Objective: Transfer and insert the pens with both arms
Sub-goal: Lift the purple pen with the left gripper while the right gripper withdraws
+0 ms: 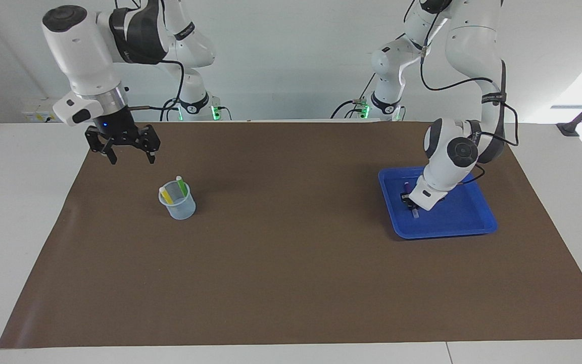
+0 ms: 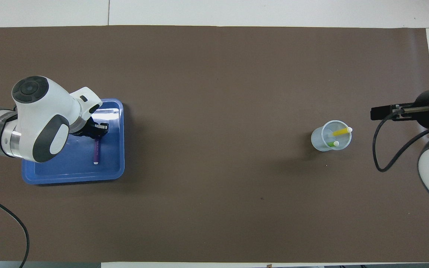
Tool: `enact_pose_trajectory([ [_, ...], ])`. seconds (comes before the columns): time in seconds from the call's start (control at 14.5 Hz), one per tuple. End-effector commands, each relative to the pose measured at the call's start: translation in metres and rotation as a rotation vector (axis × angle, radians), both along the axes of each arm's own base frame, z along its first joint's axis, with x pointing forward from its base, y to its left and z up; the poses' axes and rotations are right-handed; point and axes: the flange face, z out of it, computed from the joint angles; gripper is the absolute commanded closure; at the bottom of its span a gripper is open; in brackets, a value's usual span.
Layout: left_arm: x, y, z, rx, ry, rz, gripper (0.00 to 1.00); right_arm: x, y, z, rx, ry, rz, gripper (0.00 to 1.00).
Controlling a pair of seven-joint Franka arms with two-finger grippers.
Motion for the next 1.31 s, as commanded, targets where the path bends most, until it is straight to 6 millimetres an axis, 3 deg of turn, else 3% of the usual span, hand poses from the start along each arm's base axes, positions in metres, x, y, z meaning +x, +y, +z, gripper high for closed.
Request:
enact_pose_trajectory([
  [0.0,-0.003,0.007,0.001,-0.002,-0.013,0.011,1.0,0.012,-0.015,0.033,-0.027,0.029,-0.004,0.0],
  [0.21,0.01,0.007,0.022,-0.05,-0.006,0.072,1.0,0.018,-0.017,0.053,-0.027,0.067,-0.014,0.0],
  [0.48,0.03,0.009,0.067,-0.137,0.048,0.167,1.0,0.002,-0.014,0.055,-0.016,0.13,-0.021,0.0],
  [0.69,0.036,0.007,0.092,-0.235,0.087,0.265,1.0,0.003,-0.014,0.052,-0.007,0.132,-0.038,0.0],
  [0.9,0.038,0.001,0.113,-0.276,0.146,0.459,1.0,0.003,-0.009,0.052,-0.008,0.128,-0.052,0.0],
  [1.24,0.035,-0.03,0.148,-0.368,0.328,0.842,1.0,0.005,0.017,0.053,-0.009,0.114,-0.069,0.0],
])
